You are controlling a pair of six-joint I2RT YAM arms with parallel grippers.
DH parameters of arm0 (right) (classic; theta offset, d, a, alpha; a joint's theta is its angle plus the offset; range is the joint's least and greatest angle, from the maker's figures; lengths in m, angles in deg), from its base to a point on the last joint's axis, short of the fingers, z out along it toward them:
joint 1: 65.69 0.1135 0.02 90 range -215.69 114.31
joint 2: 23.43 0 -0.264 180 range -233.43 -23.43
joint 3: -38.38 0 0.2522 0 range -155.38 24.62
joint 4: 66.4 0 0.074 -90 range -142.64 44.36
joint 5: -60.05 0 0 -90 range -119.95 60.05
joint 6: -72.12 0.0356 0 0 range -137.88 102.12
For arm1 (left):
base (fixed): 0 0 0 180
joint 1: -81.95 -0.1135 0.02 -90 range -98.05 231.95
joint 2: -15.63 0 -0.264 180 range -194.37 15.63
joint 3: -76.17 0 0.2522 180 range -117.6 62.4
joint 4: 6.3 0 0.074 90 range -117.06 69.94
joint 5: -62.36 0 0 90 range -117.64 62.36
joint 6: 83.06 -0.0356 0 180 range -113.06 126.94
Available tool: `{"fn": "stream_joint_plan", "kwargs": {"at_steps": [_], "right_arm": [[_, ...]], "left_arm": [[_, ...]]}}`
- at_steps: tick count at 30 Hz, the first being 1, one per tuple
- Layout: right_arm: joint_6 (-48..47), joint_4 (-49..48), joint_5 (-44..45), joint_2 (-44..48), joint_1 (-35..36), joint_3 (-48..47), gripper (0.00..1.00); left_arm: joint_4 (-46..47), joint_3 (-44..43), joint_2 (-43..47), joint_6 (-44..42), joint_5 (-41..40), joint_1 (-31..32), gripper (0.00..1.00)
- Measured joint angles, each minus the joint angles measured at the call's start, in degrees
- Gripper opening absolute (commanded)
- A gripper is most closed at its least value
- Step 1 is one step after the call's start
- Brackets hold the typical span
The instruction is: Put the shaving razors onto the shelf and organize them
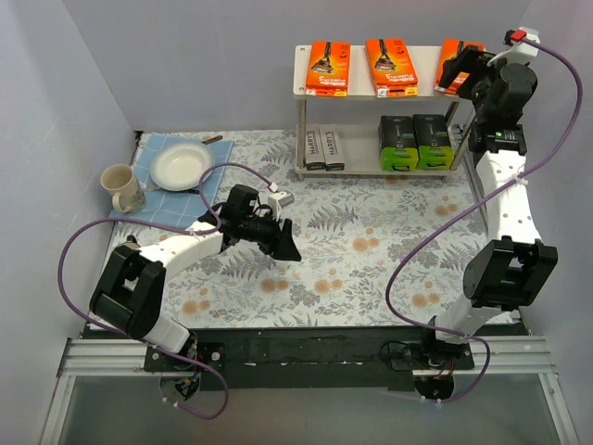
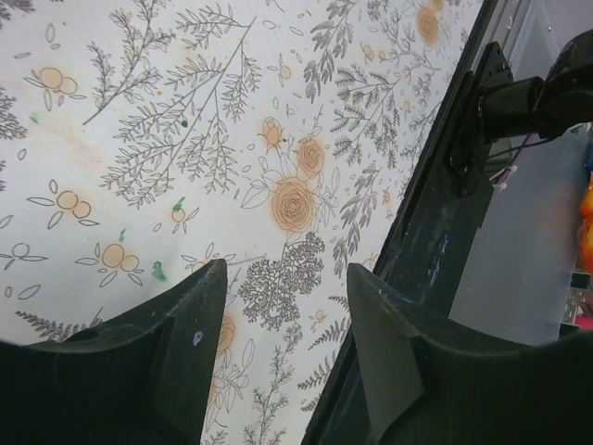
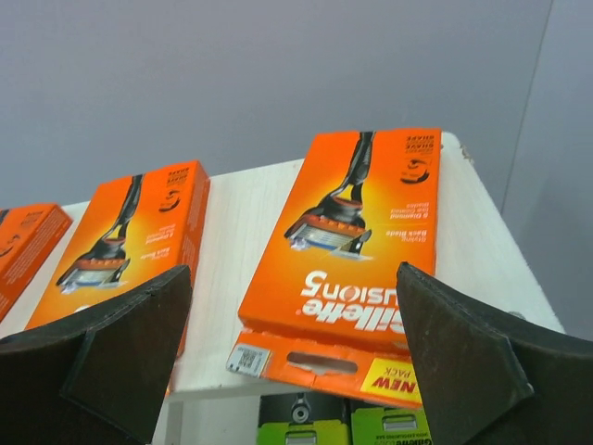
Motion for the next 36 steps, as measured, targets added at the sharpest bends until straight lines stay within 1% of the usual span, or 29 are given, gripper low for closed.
{"fn": "stream_joint_plan", "kwargs": {"at_steps": [5, 11, 15, 16, 17, 20, 25, 36], "right_arm": [[-5.2, 0.04, 6.05, -3.56, 1.77, -4.66, 0.98], [-10.1, 0.17, 9.68, -6.6, 4.61, -5.03, 0.98], [-11.96, 0.63, 10.6, -8.07, 5.6, -5.03, 0.89], [-12.35, 0.52, 10.99, -8.17, 5.62, -5.05, 0.82], [-12.59, 0.59, 11.45, -8.17, 5.6, -5.05, 0.81], [-13.33, 0.94, 11.93, -8.17, 5.53, -5.05, 0.8], [-14.73, 3.21, 8.96, -8.24, 5.01, -5.84, 0.74], [-16.2, 6.32, -5.84, -8.22, 0.68, -6.93, 0.65]], "left_arm": [[-0.7, -1.66, -0.33, 0.02, -1.03, -0.5, 0.54], [-0.35, -1.97, -1.53, 0.63, -1.03, -0.59, 0.55], [0.26, -1.97, -1.97, 1.38, -1.03, -0.59, 0.55], [0.5, -1.97, -2.08, 1.7, -1.03, -0.59, 0.55], [0.61, -1.97, -2.16, 1.79, -1.01, -0.59, 0.55], [1.22, -1.97, -2.58, 2.47, -1.01, -0.59, 0.55], [1.9, -1.97, -3.15, 3.23, -1.09, -0.59, 0.55], [2.99, -1.86, -3.13, 3.89, -1.55, -0.63, 0.55]]}}
